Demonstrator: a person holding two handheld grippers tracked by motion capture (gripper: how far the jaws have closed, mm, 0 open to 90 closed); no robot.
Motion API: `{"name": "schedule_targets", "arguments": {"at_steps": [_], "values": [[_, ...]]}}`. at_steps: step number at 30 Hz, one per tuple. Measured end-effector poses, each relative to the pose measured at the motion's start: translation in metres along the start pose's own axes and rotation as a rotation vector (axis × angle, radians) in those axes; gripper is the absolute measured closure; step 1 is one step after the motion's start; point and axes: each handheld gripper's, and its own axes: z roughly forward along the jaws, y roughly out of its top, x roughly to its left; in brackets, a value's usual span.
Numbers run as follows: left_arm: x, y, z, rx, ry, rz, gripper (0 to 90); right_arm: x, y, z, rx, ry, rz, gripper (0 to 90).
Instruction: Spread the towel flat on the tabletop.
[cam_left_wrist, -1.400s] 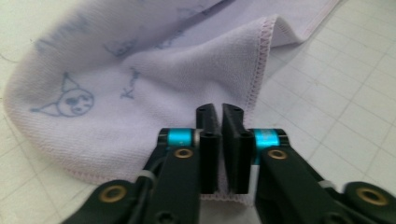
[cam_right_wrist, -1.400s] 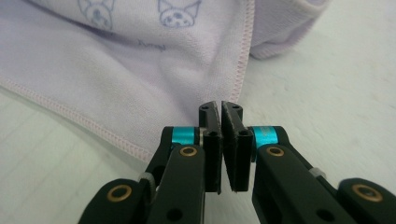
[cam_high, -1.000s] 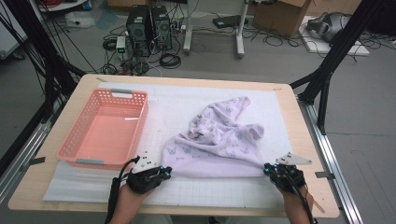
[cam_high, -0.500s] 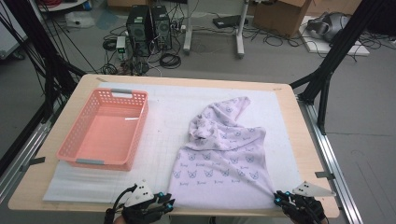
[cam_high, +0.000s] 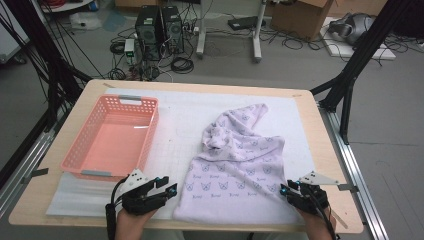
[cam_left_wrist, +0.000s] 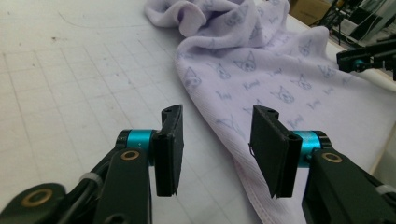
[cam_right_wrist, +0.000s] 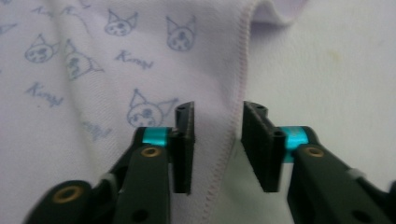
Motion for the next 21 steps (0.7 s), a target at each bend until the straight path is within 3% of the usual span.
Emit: {"name": "schedule_targets", "arguments": {"at_steps": [1, 2, 5, 6, 7, 9, 10, 11, 15, 19, 21], "values": [[0.001, 0.002, 0.002, -0.001, -0.001, 0.003, 56.7, 0.001, 0.0, -0.007, 0.032, -0.027, -0.044, 86.8], [0.002, 0.004, 0.005, 0.002, -0.002, 0.002, 57.3, 0.0, -0.001, -0.013, 0.055, -0.056, -0.068, 86.8], [0.006, 0.008, 0.013, 0.012, -0.018, 0.012, 57.7, -0.008, -0.015, -0.034, 0.09, -0.126, -0.051, 87.5], [0.007, 0.009, 0.016, 0.019, -0.022, 0.013, 57.7, -0.008, -0.015, -0.034, 0.09, -0.126, -0.051, 87.5], [0.008, 0.01, 0.018, 0.024, -0.021, 0.01, 57.9, -0.016, -0.027, -0.047, 0.105, -0.157, -0.022, 87.4], [0.011, 0.012, 0.024, 0.038, -0.028, 0.01, 58.6, -0.021, -0.031, -0.053, 0.108, -0.15, 0.004, 87.1], [0.011, 0.012, 0.027, 0.044, -0.027, 0.008, 59.6, -0.025, -0.035, -0.059, 0.084, -0.125, 0.037, 80.2], [0.012, 0.013, 0.03, 0.053, -0.028, 0.008, 59.6, -0.025, -0.035, -0.059, 0.084, -0.125, 0.037, 80.2], [0.013, 0.019, 0.046, 0.088, -0.043, -0.003, 62.8, -0.029, -0.028, -0.06, -0.011, -0.117, 0.059, 67.7], [0.009, 0.027, 0.075, 0.157, -0.058, 0.003, 60.3, -0.029, -0.016, -0.053, -0.065, -0.118, 0.058, 63.4], [0.004, 0.031, 0.091, 0.201, -0.056, 0.018, 57.1, -0.029, -0.012, -0.048, -0.065, -0.111, 0.053, 62.3]]}}
